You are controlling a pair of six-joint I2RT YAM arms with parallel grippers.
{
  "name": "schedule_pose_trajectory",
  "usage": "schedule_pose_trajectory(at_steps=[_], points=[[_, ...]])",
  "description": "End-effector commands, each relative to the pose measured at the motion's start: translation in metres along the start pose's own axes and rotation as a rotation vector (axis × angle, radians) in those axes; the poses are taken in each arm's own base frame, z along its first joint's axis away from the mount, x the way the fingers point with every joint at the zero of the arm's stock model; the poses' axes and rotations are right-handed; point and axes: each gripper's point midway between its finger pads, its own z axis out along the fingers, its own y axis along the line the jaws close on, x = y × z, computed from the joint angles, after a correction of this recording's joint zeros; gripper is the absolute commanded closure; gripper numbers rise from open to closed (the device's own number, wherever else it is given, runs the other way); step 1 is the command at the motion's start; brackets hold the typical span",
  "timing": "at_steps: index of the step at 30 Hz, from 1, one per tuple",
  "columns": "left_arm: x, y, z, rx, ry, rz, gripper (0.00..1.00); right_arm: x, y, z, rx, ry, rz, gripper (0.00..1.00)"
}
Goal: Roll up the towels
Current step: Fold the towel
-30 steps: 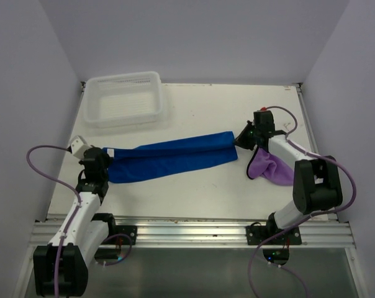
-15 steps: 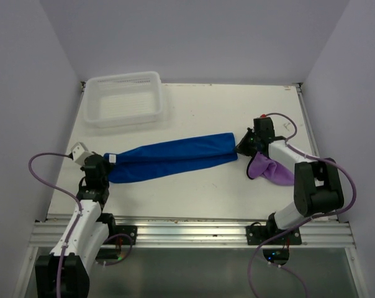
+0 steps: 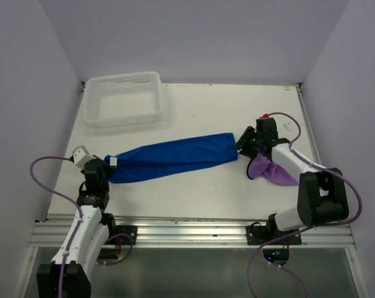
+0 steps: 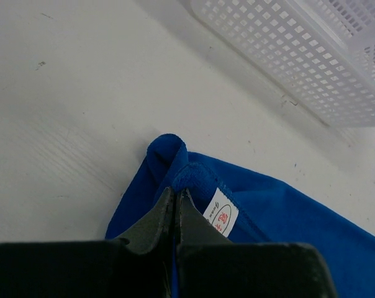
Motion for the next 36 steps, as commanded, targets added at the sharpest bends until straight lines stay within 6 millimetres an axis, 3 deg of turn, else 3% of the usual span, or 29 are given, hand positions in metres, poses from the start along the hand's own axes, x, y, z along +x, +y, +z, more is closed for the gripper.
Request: schedule_pose_trajectory(at_steps=[1, 6, 9, 10, 12, 15, 28, 34, 36], points=[[-0.001, 0.002, 0.0, 0.01, -0.017, 0.016, 1.0, -0.016, 0.01, -0.022, -0.014, -0.068, -0.02, 0.54], [0.0, -0.001, -0.001, 0.03, -0.014, 0.022, 0.99, -0.021, 0.016, -0.025, -0.025, -0.073, -0.012, 0.55], [-0.002, -0.002, -0.003, 0.041, -0.018, 0.019, 0.87, -0.022, 0.022, -0.022, -0.039, -0.069, -0.009, 0.55], [-0.002, -0.002, -0.004, 0.045, -0.023, 0.017, 0.77, -0.023, 0.023, -0.022, -0.041, -0.069, -0.009, 0.55], [-0.007, -0.006, -0.007, 0.066, -0.045, 0.001, 0.69, -0.022, 0.025, -0.019, -0.042, -0.064, -0.012, 0.55], [-0.008, -0.004, -0.012, 0.064, -0.049, -0.012, 0.63, -0.022, 0.025, -0.017, -0.037, -0.058, -0.012, 0.55], [-0.059, -0.026, -0.032, 0.089, -0.144, -0.049, 0.59, -0.021, 0.027, -0.012, -0.046, -0.045, -0.014, 0.55], [-0.045, -0.033, -0.016, 0.082, -0.059, -0.009, 0.54, -0.021, 0.035, -0.008, -0.084, -0.034, -0.038, 0.57], [-0.029, -0.029, -0.002, 0.037, 0.026, 0.033, 0.54, -0.026, 0.039, -0.008, -0.1, -0.045, -0.071, 0.61]])
